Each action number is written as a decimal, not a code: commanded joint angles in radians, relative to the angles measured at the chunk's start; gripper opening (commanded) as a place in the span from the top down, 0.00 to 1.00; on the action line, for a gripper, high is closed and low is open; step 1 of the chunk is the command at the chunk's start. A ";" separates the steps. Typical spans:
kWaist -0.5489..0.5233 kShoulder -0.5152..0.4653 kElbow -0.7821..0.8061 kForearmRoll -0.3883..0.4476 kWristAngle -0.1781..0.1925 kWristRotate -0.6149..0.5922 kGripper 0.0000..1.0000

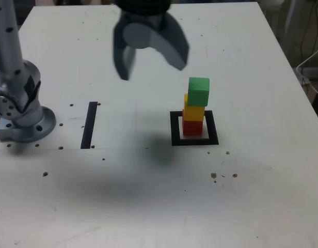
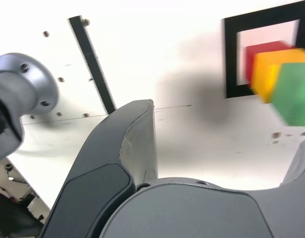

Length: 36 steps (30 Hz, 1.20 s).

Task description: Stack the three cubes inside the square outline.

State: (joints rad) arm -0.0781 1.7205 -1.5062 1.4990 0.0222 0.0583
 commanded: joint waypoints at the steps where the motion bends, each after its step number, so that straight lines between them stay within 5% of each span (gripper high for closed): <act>1: 0.001 -0.031 0.051 -0.007 -0.002 0.003 0.01; 15: 0.001 -0.156 0.469 -0.184 -0.011 0.017 0.01; 29: 0.001 -0.186 0.628 -0.290 -0.026 0.018 0.01; 36: 0.001 -0.216 0.752 -0.440 -0.049 0.015 0.01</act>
State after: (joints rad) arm -0.0777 1.5141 -0.7656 1.0724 -0.0260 0.0745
